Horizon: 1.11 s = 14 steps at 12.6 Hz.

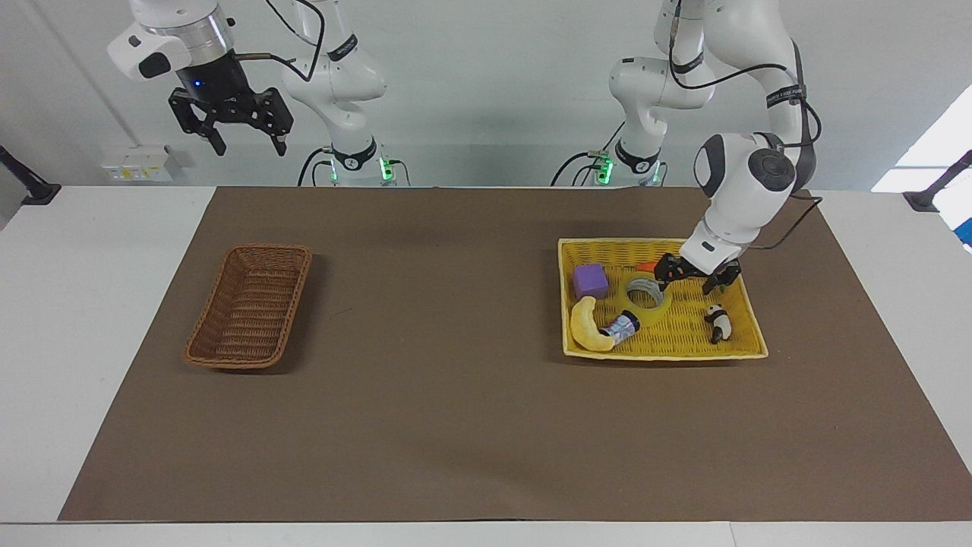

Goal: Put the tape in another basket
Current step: 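Reach the left gripper into the yellow tray toward the tape roll, then close the left gripper on the tape roll's rim and lift it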

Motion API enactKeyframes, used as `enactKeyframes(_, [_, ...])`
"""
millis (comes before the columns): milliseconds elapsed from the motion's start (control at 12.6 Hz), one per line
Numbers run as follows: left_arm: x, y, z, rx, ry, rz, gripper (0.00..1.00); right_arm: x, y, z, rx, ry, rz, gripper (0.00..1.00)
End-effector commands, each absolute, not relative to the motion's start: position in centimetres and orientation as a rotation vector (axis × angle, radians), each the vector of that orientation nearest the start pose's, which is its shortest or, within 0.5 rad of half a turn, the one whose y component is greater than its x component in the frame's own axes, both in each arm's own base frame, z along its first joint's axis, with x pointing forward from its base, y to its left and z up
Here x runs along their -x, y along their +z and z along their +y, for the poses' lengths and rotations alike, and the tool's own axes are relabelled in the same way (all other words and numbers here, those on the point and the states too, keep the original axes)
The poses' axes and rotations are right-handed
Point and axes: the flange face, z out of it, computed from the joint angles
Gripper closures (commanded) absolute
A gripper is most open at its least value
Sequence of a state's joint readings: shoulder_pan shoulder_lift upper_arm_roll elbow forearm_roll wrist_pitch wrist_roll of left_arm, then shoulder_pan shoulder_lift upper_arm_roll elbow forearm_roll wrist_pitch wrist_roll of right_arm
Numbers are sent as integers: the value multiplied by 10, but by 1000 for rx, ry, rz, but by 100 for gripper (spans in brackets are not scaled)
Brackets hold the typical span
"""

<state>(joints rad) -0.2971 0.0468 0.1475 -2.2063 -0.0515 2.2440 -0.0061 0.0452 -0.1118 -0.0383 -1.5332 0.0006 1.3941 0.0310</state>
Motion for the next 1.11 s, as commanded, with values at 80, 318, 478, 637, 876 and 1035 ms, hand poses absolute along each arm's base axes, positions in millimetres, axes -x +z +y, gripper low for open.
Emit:
enactKeyframes(80, [-511,344,-97,3183,7,51,28,-494,690,0,3116,46,13,0])
enactKeyframes(318, [-505,343,-109,3183,17,9,35,-495,689,0,3116,48,13,0])
enactKeyframes(478, [-503,341,-108,3184,22,7,38,-495,689,0,3116,48,13,0])
enactKeyframes(637, [-506,321,-109,3171,44,6,38,-495,689,0,3116,48,13,0])
enactKeyframes(876, [-505,311,-106,3166,55,-5,59,-494,690,0,3116,46,13,0])
enactKeyframes(1035, [-505,312,-105,3166,59,-5,100,-495,689,0,3116,48,13,0])
